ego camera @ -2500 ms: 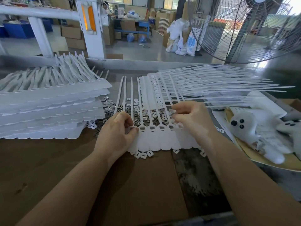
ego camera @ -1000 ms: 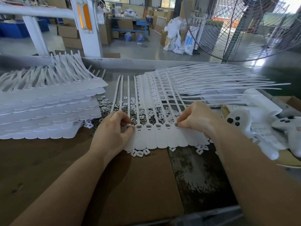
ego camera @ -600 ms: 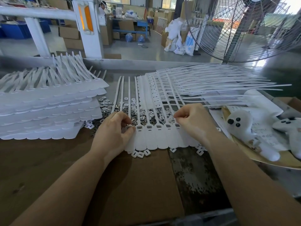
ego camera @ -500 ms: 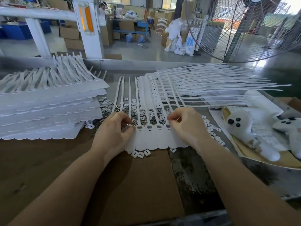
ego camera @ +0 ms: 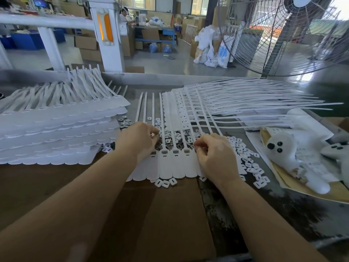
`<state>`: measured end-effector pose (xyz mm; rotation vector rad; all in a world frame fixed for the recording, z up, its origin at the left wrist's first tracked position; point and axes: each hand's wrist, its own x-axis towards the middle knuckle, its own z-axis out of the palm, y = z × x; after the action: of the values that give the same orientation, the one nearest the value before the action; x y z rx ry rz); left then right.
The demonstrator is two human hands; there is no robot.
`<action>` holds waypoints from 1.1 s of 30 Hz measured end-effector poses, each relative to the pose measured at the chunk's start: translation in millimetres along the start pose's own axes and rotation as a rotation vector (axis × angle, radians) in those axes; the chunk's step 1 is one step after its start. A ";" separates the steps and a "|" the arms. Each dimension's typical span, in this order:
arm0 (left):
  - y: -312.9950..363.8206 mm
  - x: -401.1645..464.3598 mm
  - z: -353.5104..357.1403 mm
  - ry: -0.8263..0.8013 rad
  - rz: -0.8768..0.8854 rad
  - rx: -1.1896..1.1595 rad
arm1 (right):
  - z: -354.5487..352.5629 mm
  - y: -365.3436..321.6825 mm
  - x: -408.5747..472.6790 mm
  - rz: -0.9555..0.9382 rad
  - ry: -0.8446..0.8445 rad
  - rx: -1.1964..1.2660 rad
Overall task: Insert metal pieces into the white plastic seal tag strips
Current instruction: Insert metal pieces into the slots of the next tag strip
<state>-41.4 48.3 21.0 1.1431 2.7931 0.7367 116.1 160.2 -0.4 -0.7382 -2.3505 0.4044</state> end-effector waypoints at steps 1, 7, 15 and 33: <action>2.0 1.4 1.1 -0.008 -0.002 0.030 | 0.0 0.1 -0.4 -0.004 0.001 -0.003; 11.3 1.7 5.3 0.043 -0.049 0.038 | 0.5 0.4 -0.8 -0.010 0.000 -0.007; 15.7 -2.8 2.4 0.088 -0.036 -0.104 | -1.4 0.9 -0.8 0.001 -0.016 0.029; 57.1 -42.8 24.2 0.178 0.286 -0.274 | -20.8 1.4 0.4 0.117 -0.159 0.775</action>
<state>32.1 64.9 18.4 1.4997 2.5734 1.2581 129.9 163.5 14.8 -0.4679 -2.0325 1.3618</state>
